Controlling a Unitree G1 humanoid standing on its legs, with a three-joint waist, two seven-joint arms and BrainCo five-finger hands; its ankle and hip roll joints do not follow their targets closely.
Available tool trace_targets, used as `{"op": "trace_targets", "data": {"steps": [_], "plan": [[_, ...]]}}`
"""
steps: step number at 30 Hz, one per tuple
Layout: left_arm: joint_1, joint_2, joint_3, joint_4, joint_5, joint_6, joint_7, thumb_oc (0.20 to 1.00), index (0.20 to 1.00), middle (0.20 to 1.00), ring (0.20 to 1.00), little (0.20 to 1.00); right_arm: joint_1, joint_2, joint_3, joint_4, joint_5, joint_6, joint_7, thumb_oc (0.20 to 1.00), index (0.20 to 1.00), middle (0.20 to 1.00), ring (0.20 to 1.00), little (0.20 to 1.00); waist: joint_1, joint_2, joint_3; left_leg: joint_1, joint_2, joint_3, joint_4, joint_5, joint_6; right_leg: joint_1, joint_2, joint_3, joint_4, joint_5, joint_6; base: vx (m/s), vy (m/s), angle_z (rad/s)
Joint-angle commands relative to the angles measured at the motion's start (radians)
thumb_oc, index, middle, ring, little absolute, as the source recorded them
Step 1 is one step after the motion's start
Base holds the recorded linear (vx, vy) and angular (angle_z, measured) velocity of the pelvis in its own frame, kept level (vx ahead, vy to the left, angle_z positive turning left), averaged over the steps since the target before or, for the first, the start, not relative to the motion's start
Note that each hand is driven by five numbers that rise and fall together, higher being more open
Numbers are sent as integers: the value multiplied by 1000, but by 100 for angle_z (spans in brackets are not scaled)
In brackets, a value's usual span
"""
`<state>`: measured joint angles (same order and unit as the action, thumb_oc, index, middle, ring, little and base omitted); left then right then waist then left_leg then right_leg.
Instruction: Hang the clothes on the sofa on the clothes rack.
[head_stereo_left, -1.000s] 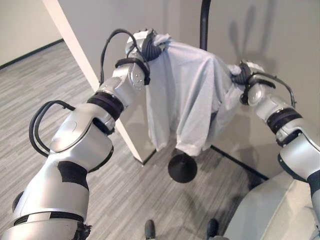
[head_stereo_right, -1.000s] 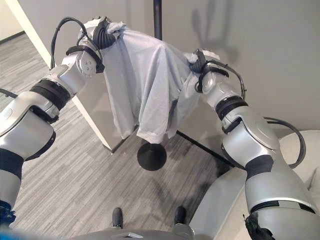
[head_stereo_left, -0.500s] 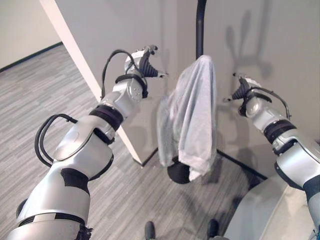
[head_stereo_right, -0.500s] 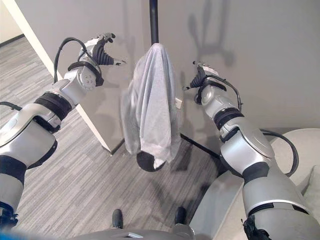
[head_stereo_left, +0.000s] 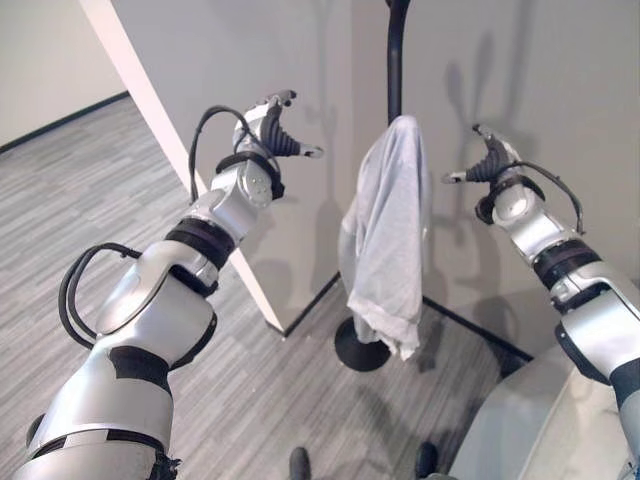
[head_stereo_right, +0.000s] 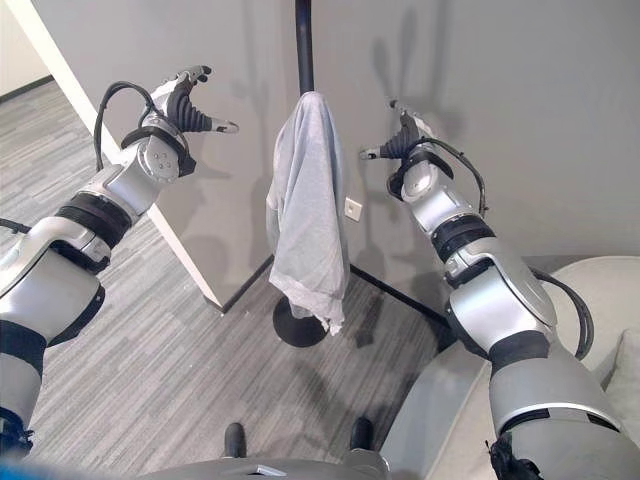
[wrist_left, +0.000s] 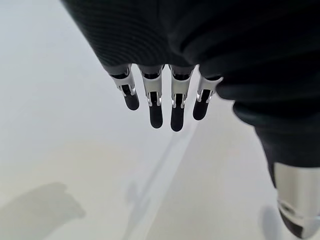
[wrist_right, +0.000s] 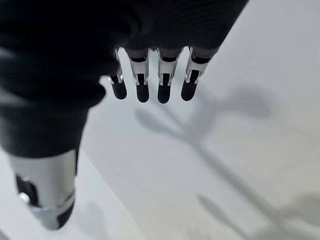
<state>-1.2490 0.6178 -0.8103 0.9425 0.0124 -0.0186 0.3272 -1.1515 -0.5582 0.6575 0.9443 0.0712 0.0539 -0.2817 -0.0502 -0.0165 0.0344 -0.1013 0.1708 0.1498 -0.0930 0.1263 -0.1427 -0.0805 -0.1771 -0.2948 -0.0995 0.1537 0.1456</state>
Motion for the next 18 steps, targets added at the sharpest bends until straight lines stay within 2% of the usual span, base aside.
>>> {"op": "trace_targets", "data": {"steps": [1,2,3,7,8,9,10,11,12,14,15,17,18], "plan": [[-53,96,51,-23,-16,-25,44,1000,1000,1000,1000,1000,-32,-111,-62,-81,54,-62,-73,1000,1000,1000,1000,1000,35,-2,43,70,-39,24,6,-90,-5,13,-36,-9,12,-38,116,46,6,-2],[15,135,104,-107,-22,-34,51,1000,1000,1000,1000,1000,42,-141,-126,-174,64,-76,-86,1000,1000,1000,1000,1000,35,-4,41,80,-38,29,6,-96,-4,25,-37,-12,12,-41,116,40,5,-1],[19,136,105,-111,-21,-33,51,1000,1000,1000,1000,1000,48,-141,-128,-179,63,-74,-86,1000,1000,1000,1000,1000,36,-4,40,82,-38,29,6,-97,-4,26,-37,-12,12,-41,116,46,5,0],[239,175,293,-323,-51,-64,73,1000,1000,1000,1000,1000,294,-150,-319,-396,65,-110,-104,1000,1000,1000,1000,1000,41,-13,39,107,-35,31,6,-114,0,54,-41,-18,12,-50,116,59,5,0],[421,158,431,-451,-84,-85,66,1000,1000,1000,1000,1000,457,-130,-434,-501,55,-129,-96,1000,1000,1000,1000,1000,45,-20,38,124,-35,33,6,-124,4,71,-44,-22,12,-55,116,76,10,-1],[516,143,497,-505,-96,-95,55,1000,1000,1000,1000,1000,529,-117,-486,-538,45,-136,-86,1000,1000,1000,1000,1000,48,-23,38,132,-35,34,6,-129,6,79,-46,-24,12,-59,116,63,6,-1],[530,143,503,-515,-94,-92,53,1000,1000,1000,1000,1000,539,-116,-486,-546,43,-133,-85,1000,1000,1000,1000,1000,48,-22,34,134,-35,35,6,-130,6,81,-46,-23,12,-60,116,52,7,-4],[709,103,620,-601,-115,-113,14,1000,1000,1000,1000,1000,668,-89,-569,-591,20,-147,-54,1000,1000,1000,1000,1000,55,-30,39,145,-35,35,6,-139,10,92,-50,-28,12,-64,116,37,4,-1],[723,102,626,-611,-113,-109,12,1000,1000,1000,1000,1000,676,-88,-568,-598,18,-144,-53,1000,1000,1000,1000,1000,54,-29,35,147,-35,36,6,-139,10,93,-50,-27,12,-64,116,52,11,0],[879,61,725,-667,-109,-113,-13,1000,1000,1000,1000,1000,780,-53,-636,-629,-1,-156,-25,1000,1000,1000,1000,1000,60,-34,38,155,-36,40,6,-145,13,100,-54,-28,12,-67,116,26,19,0],[1017,20,807,-687,-99,-109,-36,1000,1000,1000,1000,1000,875,-19,-693,-657,-7,-160,6,1000,1000,1000,1000,1000,62,-38,38,163,-36,41,6,-150,16,108,-57,-30,12,-70,116,41,36,-1],[1084,3,842,-692,-88,-105,-43,1000,1000,1000,1000,1000,919,4,-708,-673,-6,-165,21,1000,1000,1000,1000,1000,63,-40,37,166,-36,42,6,-152,18,110,-58,-30,12,-70,116,15,10,2],[1147,-32,876,-680,-97,-99,-54,1000,1000,1000,1000,1000,968,24,-722,-695,-18,-167,41,1000,1000,1000,1000,1000,64,-39,42,169,-37,42,6,-153,20,115,-58,-31,12,-71,116,7,15,5]]}}
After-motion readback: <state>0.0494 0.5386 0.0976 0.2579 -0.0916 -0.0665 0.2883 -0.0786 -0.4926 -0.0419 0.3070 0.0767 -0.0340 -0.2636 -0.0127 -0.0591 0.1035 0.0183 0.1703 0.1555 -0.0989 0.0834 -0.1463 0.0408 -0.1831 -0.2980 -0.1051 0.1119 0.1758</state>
